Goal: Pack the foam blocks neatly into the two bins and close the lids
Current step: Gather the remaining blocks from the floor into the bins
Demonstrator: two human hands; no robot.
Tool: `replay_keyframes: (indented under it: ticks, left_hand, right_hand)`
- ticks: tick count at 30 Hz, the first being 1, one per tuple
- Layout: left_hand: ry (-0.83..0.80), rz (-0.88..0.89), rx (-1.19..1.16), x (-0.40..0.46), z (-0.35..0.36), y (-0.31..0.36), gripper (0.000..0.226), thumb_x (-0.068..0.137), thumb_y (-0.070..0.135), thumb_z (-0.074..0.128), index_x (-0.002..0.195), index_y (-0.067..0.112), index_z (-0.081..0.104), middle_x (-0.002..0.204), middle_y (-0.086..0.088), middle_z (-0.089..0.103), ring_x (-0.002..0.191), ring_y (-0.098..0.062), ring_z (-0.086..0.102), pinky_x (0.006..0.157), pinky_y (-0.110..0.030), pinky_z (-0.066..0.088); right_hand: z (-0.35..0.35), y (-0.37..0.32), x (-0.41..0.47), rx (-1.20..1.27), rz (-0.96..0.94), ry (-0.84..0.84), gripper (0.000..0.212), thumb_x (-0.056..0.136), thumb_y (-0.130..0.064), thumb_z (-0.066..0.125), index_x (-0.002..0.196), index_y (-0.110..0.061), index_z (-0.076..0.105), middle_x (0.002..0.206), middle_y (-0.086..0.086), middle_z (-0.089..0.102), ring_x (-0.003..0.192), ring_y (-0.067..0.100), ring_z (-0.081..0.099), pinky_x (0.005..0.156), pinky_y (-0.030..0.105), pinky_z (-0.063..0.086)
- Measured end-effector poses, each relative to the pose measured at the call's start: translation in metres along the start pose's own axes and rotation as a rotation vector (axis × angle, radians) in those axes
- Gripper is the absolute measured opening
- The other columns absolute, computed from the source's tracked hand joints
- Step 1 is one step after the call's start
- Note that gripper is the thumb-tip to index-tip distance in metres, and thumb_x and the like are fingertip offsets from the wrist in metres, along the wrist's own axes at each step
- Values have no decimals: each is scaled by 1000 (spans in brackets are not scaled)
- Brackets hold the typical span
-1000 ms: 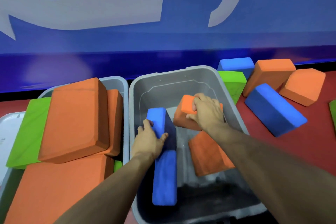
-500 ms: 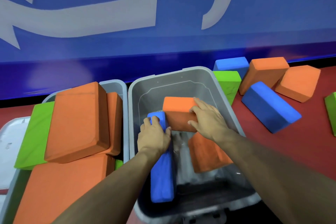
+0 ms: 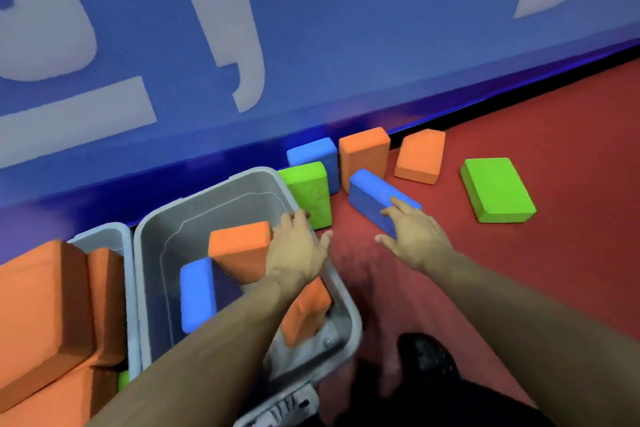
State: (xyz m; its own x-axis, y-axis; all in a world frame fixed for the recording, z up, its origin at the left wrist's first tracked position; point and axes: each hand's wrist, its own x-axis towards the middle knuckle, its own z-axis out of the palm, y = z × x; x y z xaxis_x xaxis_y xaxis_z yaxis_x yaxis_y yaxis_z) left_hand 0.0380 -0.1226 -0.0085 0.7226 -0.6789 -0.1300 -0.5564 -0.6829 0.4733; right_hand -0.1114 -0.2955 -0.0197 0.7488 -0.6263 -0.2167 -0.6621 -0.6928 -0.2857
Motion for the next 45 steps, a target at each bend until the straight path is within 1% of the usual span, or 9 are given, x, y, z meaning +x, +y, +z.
replay_keyframes:
  ticks: [9,16,21,26,29,32,36,40,45]
  left_hand:
    - [-173,17,-16,69,116,81,61,94,46,65,141,13,45,142,-13,43,130,-34,49,112,-40,38]
    - [-273,-108,-96,111,189,65,63,95,47,65,145,18,40,145,-10,41,128,-32,53,108,-37,38]
    - [-294,-186,-153,127,220,51,73,94,44,67,150,14,31,148,-12,39,133,-30,48,109,-34,35]
    - [-238,-156,-196,125,242,55,108,79,49,82,158,15,16,152,-8,32,141,-28,39,113,-38,36]
    - [-98,-80,-48,127,252,66,127,69,65,81,160,19,6,160,-8,22,145,-29,30,113,-44,34]
    - [52,-40,89,136,260,72,117,71,70,75,159,17,19,158,-10,32,143,-32,36,105,-52,41]
    - [-14,66,199,145,270,68,103,82,54,74,160,12,23,162,-13,31,147,-31,35,114,-44,34]
    - [-109,208,382,150,269,65,101,87,66,62,163,20,13,168,-5,22,151,-25,27,115,-39,35]
    - [-135,286,529,162,259,70,102,84,74,56,162,21,16,162,0,31,144,-23,38,94,-40,51]
  right_hand:
    - [50,148,63,207,277,-10,78,85,-52,71,150,-24,39,163,3,27,143,28,38,115,45,35]
    - [120,172,155,379,275,9,107,71,-57,80,157,-25,25,159,2,35,142,23,40,114,44,37]
    - [153,167,169,488,293,150,83,73,-48,83,143,-29,41,137,-2,49,126,22,53,97,37,44]
    - [151,145,165,680,413,221,68,63,-73,75,110,-30,49,106,-10,63,100,17,62,85,36,49]
    - [144,137,165,785,445,199,70,68,-79,67,114,-29,50,105,-12,62,100,15,60,90,38,50]
    - [145,136,161,822,393,149,71,66,-85,60,114,-34,55,104,-13,63,96,13,61,89,36,51]
    - [144,175,167,819,441,204,68,76,-89,42,109,-32,59,95,-7,70,89,17,69,90,37,52]
    - [125,263,184,573,706,416,75,81,-73,60,130,-16,53,126,12,58,122,32,52,106,42,38]
    - [110,346,187,505,1094,542,112,67,-68,79,152,-14,27,152,20,30,139,43,30,114,46,26]
